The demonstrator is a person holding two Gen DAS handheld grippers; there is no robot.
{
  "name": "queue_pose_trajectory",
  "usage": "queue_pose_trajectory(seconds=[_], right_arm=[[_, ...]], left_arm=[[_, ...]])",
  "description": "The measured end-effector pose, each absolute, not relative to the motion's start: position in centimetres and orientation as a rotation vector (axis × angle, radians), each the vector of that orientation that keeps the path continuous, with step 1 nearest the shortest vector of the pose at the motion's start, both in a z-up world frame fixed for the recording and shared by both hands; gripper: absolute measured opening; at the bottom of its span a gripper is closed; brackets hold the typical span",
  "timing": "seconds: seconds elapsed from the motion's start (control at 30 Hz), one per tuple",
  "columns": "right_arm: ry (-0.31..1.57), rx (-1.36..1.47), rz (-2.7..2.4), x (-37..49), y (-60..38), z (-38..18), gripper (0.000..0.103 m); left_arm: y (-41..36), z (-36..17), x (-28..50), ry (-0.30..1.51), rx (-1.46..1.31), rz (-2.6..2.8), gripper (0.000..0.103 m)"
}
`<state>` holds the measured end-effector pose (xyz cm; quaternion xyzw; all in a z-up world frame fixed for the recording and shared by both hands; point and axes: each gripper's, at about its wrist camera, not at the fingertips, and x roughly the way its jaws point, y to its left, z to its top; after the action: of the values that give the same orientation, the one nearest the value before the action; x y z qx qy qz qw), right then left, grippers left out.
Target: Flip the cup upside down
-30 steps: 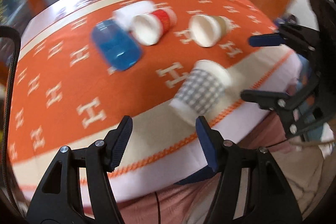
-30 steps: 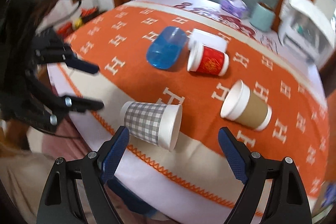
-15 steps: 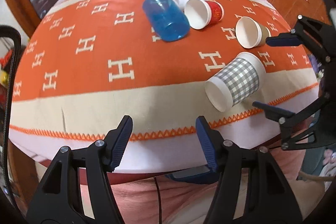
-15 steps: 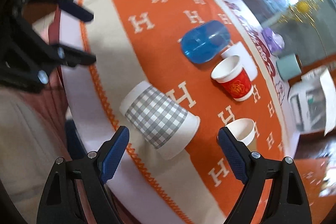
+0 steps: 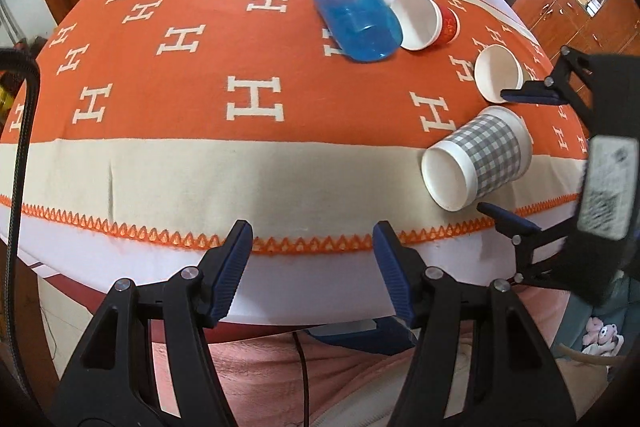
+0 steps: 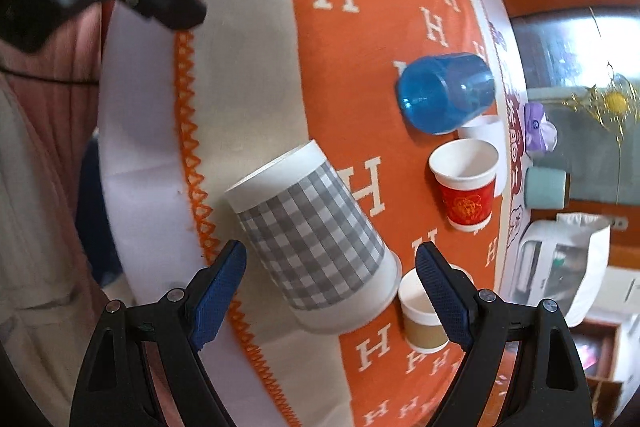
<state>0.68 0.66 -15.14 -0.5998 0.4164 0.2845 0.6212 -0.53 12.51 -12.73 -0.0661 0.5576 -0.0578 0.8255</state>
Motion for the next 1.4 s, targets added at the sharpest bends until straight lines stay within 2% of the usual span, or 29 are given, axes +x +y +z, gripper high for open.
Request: queue_pose_trajectory(seconds=[0.1, 0.17, 0.37, 0.47, 0.7, 0.93, 1.17, 1.4], right_arm=[[0.977, -1.414, 0.656, 1.1, 1.3, -16.5, 0.086], [0.999, -1.433, 0.653, 1.6, 1.8, -17.5, 0.078], [1.029, -1.422, 0.624, 3.5, 2.1, -18.6, 0.074], [1.076, -1.275, 0.622, 5.7, 1.2, -16.5, 0.074], [1.205, -0.575, 0.616, 13.4, -4.5, -12.0, 0.074], [1.064, 0.023, 0.544, 15.9, -10.5, -12.8, 0.074], [0.926, 0.243, 0.444, 13.4, -11.5, -15.5, 0.074], [0.912, 0.235, 0.431, 12.5, -11.3, -17.6, 0.074]], left_arm=[[12.8, -13.0, -0.3, 1.19, -0.148, -0.121, 0.06], [12.9, -13.2, -0.1, 1.197, -0.15, -0.12, 0.06], [12.9, -13.3, 0.7, 1.2, -0.149, -0.117, 0.06], [12.9, -12.7, 1.2, 1.185, -0.142, -0.123, 0.06], [13.0, -10.4, 2.8, 1.108, -0.161, -0.128, 0.06], [12.6, -8.4, 4.5, 1.006, -0.232, -0.13, 0.06], [11.6, -9.0, 5.7, 0.999, -0.273, -0.118, 0.06], [10.8, -9.6, 6.1, 0.988, -0.259, -0.107, 0.06]])
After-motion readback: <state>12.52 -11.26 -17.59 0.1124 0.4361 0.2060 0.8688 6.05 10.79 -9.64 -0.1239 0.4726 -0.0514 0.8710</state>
